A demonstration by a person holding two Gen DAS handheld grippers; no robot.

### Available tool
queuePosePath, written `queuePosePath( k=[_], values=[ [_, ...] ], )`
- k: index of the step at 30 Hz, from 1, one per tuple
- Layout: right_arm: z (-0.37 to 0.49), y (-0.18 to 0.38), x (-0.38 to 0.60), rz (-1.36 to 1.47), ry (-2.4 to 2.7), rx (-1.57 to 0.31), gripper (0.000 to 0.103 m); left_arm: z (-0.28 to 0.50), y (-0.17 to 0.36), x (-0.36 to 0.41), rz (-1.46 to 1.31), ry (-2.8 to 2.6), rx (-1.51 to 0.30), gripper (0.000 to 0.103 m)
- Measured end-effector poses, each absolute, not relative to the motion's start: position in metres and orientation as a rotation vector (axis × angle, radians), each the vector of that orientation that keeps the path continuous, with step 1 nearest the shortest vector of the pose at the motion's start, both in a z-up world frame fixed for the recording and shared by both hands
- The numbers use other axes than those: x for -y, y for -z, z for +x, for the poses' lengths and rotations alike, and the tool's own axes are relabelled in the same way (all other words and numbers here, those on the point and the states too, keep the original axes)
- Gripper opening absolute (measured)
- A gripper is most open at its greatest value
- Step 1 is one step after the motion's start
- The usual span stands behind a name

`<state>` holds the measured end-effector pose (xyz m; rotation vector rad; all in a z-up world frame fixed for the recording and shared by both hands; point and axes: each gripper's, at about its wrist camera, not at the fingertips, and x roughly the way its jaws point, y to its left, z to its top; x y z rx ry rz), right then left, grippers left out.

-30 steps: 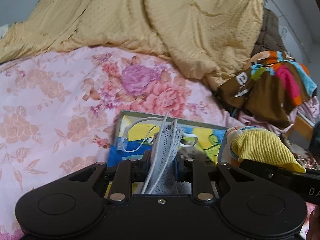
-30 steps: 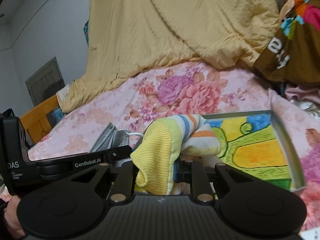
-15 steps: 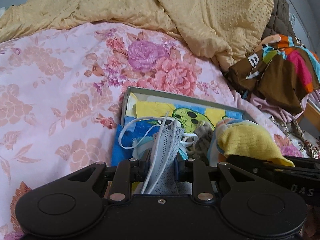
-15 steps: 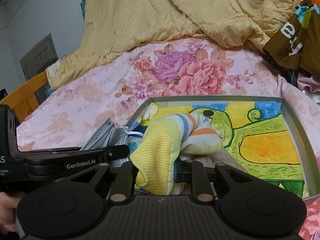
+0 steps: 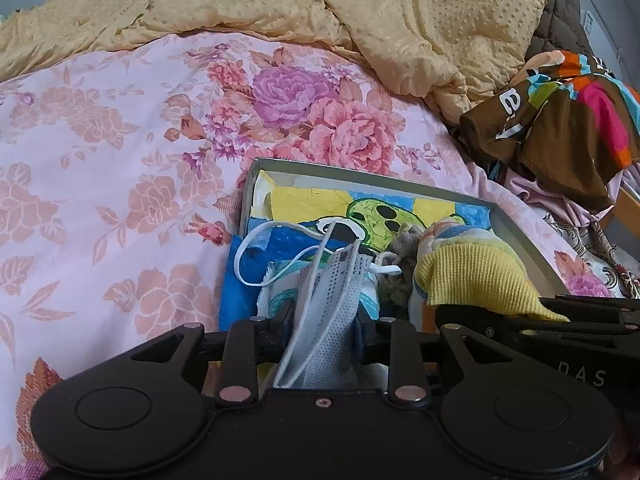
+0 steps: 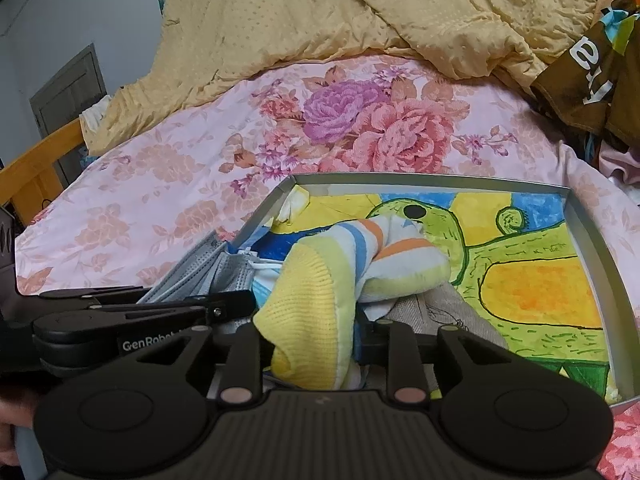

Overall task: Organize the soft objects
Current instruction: 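Carry the masks and sock to the frog tray and lower them in, then open both tools to release the masks and sock in the tray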

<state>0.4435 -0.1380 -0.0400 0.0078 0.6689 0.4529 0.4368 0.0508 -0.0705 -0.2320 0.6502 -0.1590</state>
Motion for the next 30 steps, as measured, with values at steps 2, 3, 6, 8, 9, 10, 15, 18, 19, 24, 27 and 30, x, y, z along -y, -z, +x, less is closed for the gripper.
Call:
queuePosePath(
  k=[2,3,6,8,9,10,15,18,19,24,27,30],
  values=[
    [0.443,0.04,0.14,0.01,-0.447,-0.669,0.033,0.437,0.07,-0.051,-0.235,0.154,-0.655,0.04],
    [0.443,0.039,0.141,0.012,-0.444,-0.67,0.035,0.436,0.07,-0.051,-0.237,0.148,-0.657,0.042],
    [0.442,0.036,0.146,0.026,-0.437,-0.673,0.041,0.435,0.068,-0.052,-0.243,0.143,-0.655,0.052],
    [0.44,0.034,0.149,0.027,-0.43,-0.668,0.045,0.433,0.066,-0.052,-0.246,0.145,-0.649,0.058],
    [0.439,0.032,0.151,0.028,-0.426,-0.665,0.048,0.432,0.065,-0.053,-0.249,0.146,-0.643,0.06],
    [0.438,0.031,0.154,0.033,-0.423,-0.662,0.048,0.431,0.063,-0.053,-0.25,0.143,-0.639,0.064],
    [0.433,0.022,0.165,0.056,-0.408,-0.647,0.056,0.422,0.053,-0.055,-0.244,0.126,-0.621,0.07],
    [0.427,0.014,0.17,0.071,-0.404,-0.631,0.063,0.414,0.045,-0.058,-0.254,0.117,-0.606,0.075],
    [0.424,0.012,0.172,0.077,-0.403,-0.623,0.065,0.41,0.042,-0.058,-0.258,0.114,-0.599,0.076],
    [0.407,-0.003,0.181,0.09,-0.399,-0.584,0.074,0.389,0.027,-0.06,-0.271,0.102,-0.571,0.082],
    [0.394,-0.012,0.187,0.1,-0.394,-0.55,0.082,0.374,0.017,-0.062,-0.287,0.099,-0.552,0.085],
    [0.377,-0.022,0.192,0.094,-0.391,-0.505,0.087,0.357,0.005,-0.063,-0.296,0.089,-0.518,0.09]
  ],
)
